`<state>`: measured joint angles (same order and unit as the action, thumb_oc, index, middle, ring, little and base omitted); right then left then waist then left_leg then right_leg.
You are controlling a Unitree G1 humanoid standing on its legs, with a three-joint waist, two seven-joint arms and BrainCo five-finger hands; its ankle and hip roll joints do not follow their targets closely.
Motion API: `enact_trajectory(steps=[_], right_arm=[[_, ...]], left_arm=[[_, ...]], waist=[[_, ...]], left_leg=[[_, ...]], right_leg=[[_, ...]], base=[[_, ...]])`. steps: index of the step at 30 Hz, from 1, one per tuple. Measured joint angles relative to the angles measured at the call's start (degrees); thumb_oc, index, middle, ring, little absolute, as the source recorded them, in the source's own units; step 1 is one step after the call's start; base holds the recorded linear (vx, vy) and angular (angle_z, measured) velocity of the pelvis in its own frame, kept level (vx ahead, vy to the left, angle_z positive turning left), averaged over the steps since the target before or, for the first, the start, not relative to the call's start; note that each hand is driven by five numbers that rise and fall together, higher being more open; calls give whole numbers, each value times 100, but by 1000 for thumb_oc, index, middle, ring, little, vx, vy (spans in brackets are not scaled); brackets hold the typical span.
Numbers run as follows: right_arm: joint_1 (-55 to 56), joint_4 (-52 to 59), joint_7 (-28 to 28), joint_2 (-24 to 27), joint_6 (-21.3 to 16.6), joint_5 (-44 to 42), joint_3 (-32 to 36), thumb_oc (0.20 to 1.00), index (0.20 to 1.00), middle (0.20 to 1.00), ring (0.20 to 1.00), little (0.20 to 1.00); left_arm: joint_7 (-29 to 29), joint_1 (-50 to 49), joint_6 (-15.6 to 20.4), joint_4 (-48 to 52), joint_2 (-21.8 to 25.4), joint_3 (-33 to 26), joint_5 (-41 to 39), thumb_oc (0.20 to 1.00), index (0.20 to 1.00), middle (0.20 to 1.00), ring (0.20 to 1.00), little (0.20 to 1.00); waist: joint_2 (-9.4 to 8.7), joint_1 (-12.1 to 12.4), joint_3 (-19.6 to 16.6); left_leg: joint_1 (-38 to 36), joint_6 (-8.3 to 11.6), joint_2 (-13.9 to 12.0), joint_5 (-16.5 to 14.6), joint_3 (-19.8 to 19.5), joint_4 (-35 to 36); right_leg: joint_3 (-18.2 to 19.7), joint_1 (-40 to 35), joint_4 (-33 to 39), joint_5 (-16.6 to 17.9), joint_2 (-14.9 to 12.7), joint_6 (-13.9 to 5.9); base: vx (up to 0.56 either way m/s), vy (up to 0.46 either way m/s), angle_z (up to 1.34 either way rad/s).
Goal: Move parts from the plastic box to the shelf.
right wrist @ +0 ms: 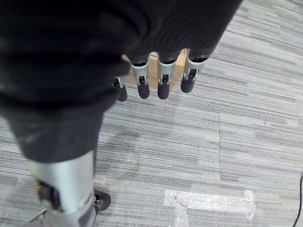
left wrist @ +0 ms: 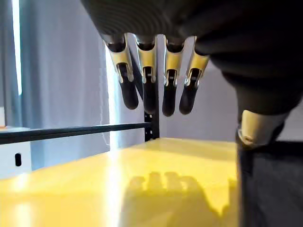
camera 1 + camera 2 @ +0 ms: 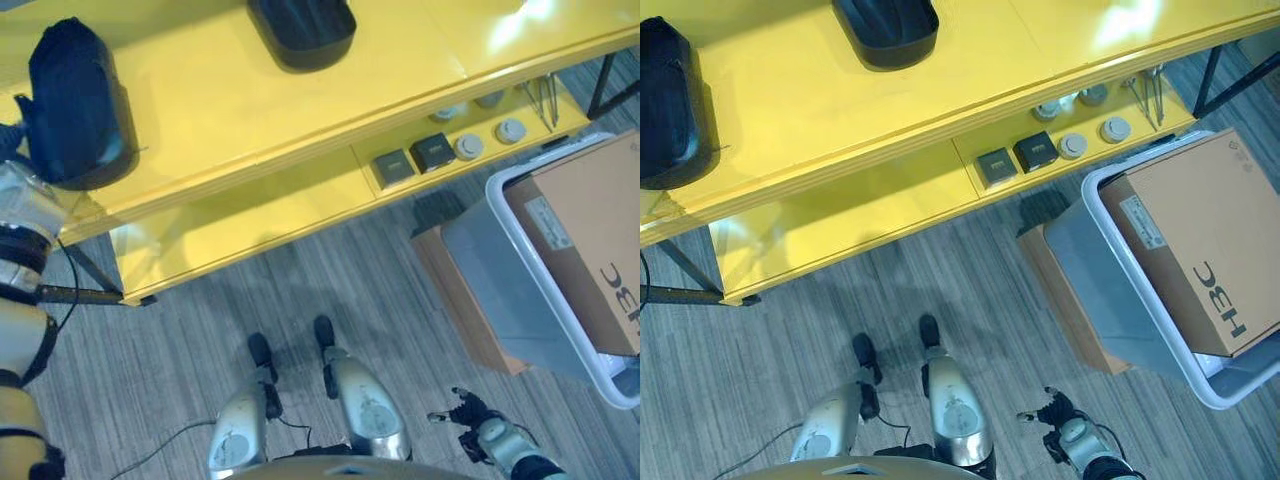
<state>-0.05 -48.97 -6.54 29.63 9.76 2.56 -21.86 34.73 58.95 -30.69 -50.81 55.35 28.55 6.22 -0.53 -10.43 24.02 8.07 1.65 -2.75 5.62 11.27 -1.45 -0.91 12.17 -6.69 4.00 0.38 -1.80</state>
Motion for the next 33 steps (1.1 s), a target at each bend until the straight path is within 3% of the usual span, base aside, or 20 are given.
enact_trajectory(steps=[2,3,5,6,7,9,11,12,13,16,17,18,19,20,22,27,33], right_arm=[[0,-22,-12,-53,-5,2,1,1000,1000,1000,1000,1000],[26,-31,-18,-179,5,8,2,1000,1000,1000,1000,1000],[46,-31,-20,-222,11,8,5,1000,1000,1000,1000,1000],[206,6,-20,-318,6,8,7,1000,1000,1000,1000,1000],[263,3,-20,-371,7,8,8,1000,1000,1000,1000,1000],[318,52,-20,-479,33,11,32,1000,1000,1000,1000,1000],[466,72,-23,-667,57,14,202,1000,1000,1000,1000,1000],[641,145,-28,-753,53,20,315,1000,1000,1000,1000,1000],[802,182,-29,-795,53,23,402,1000,1000,1000,1000,1000],[1100,193,-58,-911,72,228,637,1000,1000,1000,1000,1000],[1347,200,-182,-925,54,272,683,1000,1000,1000,1000,1000],[1363,170,-192,-942,59,309,672,1000,1000,1000,1000,1000],[1373,95,-242,-945,53,372,699,1000,1000,1000,1000,1000],[1402,65,-265,-947,34,425,797,1000,1000,1000,1000,1000],[1492,-173,-355,-943,-8,444,908,1000,1000,1000,1000,1000],[1498,-610,-431,-938,-163,419,899,1000,1000,1000,1000,1000],[1470,-707,-472,-940,-346,390,827,1000,1000,1000,1000,1000]], left_arm=[[222,1,351,32,7,-205,-306,1000,1000,1000,1000,1000],[399,-9,910,155,19,-267,-617,1000,1000,1000,1000,1000],[410,-43,1060,303,21,-365,-695,1000,1000,1000,1000,1000],[478,-332,1702,995,72,-456,-929,1000,1000,1000,1000,1000],[476,-531,1957,1352,73,-566,-1007,1000,1000,1000,1000,1000],[334,-1013,2223,2197,46,-1013,-1248,1000,1000,1000,1000,1000],[-56,-2176,2451,4029,-145,-1988,-1566,1000,1000,1000,1000,1000],[-396,-3056,2599,5240,-458,-2532,-1740,1000,1000,1000,1000,1000],[-594,-3554,2677,5907,-765,-2671,-1781,1000,1000,1000,1000,1000],[-1215,-4608,2764,6847,-1546,-2851,-1967,1000,1000,1000,1000,1000],[-1605,-5331,2828,6936,-2287,-2767,-1997,1000,1000,1000,1000,1000],[-1780,-5492,2802,6777,-2346,-2699,-2053,718,718,718,718,718],[-1847,-5628,2834,6698,-2397,-2697,-2053,288,288,288,288,288],[-1898,-5849,2944,6664,-2612,-2763,-2024,200,200,200,200,200],[-1886,-6367,3089,6288,-2717,-2498,-1615,200,200,200,200,200],[-1441,-6352,3199,5527,-2544,-2328,-1454,200,200,200,200,200],[-714,-5544,3553,4858,-2386,-2097,-1193,200,200,200,200,200]], waist=[[-106,41,-76],[-207,90,-192],[-235,104,-217],[-255,160,-435],[-249,188,-547],[-245,247,-611],[-234,284,-651],[-179,322,-729],[-125,392,-817],[-3,521,-960],[81,564,-1057],[83,615,-1056],[83,674,-1057],[83,683,-1057],[78,766,-1061],[79,835,-1065],[69,736,-1068]], left_leg=[[-105,14,-11,-16,-8,6],[-222,17,-19,-27,-24,32],[-271,17,-19,-27,-24,50],[-319,15,-6,-57,-42,67],[-331,1,7,-76,-41,66],[-439,-2,19,-109,-41,80],[-590,4,25,-178,-41,80],[-654,-6,34,-213,-43,88],[-662,-7,40,-238,-42,88],[-740,-8,62,-263,-102,125],[-837,-17,92,-263,-154,176],[-839,-15,92,-265,-174,175],[-808,-24,83,-272,-178,169],[-816,-41,86,-283,-179,187],[-816,-49,89,-264,-204,234],[-823,-62,96,-214,-248,259],[-884,-67,116,-188,-243,271]], right_leg=[[-8,-123,41,2,6,4],[-30,-269,125,10,11,15],[-34,-329,152,13,12,17],[-54,-418,226,14,-3,17],[-53,-445,254,15,-14,15],[-54,-584,324,38,-26,23],[-49,-774,402,30,-33,13],[-51,-848,440,9,-38,2],[-49,-858,448,-1,-43,-5],[-115,-980,510,-37,-56,-50],[-160,-1086,557,-93,-74,-87],[-180,-1098,556,-112,-74,-91],[-188,-1076,538,-116,-74,-91],[-188,-1081,549,-115,-77,-92],[-225,-1081,556,-114,-82,-92],[-271,-1086,555,-113,-88,-93],[-271,-1137,553,-108,-107,-103]], base=[[57,-26,4],[69,-15,3],[51,-4,4],[62,2,5],[81,5,5],[102,8,1],[81,8,1],[75,8,0],[68,8,4],[54,4,11],[25,-3,18],[9,-11,14],[-5,-17,4],[0,0,0],[-4,-7,8],[7,4,5],[0,0,0]])
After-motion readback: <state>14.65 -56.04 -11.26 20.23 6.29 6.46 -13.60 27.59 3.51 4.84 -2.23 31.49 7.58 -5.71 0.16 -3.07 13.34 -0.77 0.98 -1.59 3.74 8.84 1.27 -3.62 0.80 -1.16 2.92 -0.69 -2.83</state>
